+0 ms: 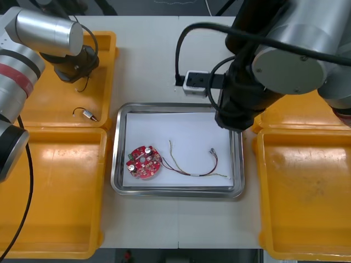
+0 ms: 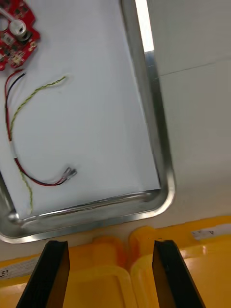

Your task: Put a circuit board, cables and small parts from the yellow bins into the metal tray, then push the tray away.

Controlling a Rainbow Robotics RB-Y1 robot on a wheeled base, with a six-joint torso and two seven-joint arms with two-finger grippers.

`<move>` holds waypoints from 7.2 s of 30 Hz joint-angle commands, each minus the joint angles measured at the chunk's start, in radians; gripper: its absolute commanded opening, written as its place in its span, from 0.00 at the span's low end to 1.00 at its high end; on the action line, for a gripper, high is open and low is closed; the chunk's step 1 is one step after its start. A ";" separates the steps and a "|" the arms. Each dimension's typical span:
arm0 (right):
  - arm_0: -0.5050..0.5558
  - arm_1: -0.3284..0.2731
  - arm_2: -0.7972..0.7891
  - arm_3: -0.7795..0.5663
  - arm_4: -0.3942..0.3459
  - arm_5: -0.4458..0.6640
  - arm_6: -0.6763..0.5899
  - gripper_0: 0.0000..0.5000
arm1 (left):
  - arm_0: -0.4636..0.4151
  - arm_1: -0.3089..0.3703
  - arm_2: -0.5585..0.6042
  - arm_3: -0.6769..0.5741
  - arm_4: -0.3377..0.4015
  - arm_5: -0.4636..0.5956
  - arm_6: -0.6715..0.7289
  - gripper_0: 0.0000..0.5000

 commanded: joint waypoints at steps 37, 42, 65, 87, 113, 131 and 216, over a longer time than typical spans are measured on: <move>-0.010 -0.031 -0.520 0.476 0.268 0.004 -0.450 1.00 | 0.213 0.003 -0.088 -0.904 0.114 0.644 -0.076 0.00; -0.120 0.022 -0.520 0.623 0.345 0.004 -0.544 1.00 | 0.232 -0.016 -0.148 -0.904 0.109 0.599 -0.063 0.00; -0.374 0.113 -0.603 1.119 0.523 -0.185 -1.013 1.00 | 0.313 -0.036 -0.372 -0.904 0.070 0.438 0.000 0.01; -0.582 0.131 -0.670 1.693 0.600 -0.520 -1.236 1.00 | 0.312 -0.041 -0.247 -1.042 0.071 0.596 0.077 1.00; -0.486 0.171 -0.698 1.872 0.641 -0.832 -1.266 1.00 | 0.077 0.109 0.180 -0.642 0.281 0.800 0.005 1.00; -0.403 0.171 -0.698 1.871 0.646 -0.891 -1.242 1.00 | 0.048 0.145 0.245 -0.355 0.292 0.671 -0.087 1.00; 0.096 -0.007 -0.190 -0.067 0.109 0.004 -0.668 0.00 | 0.166 0.140 0.021 -0.232 0.459 0.415 -0.164 0.00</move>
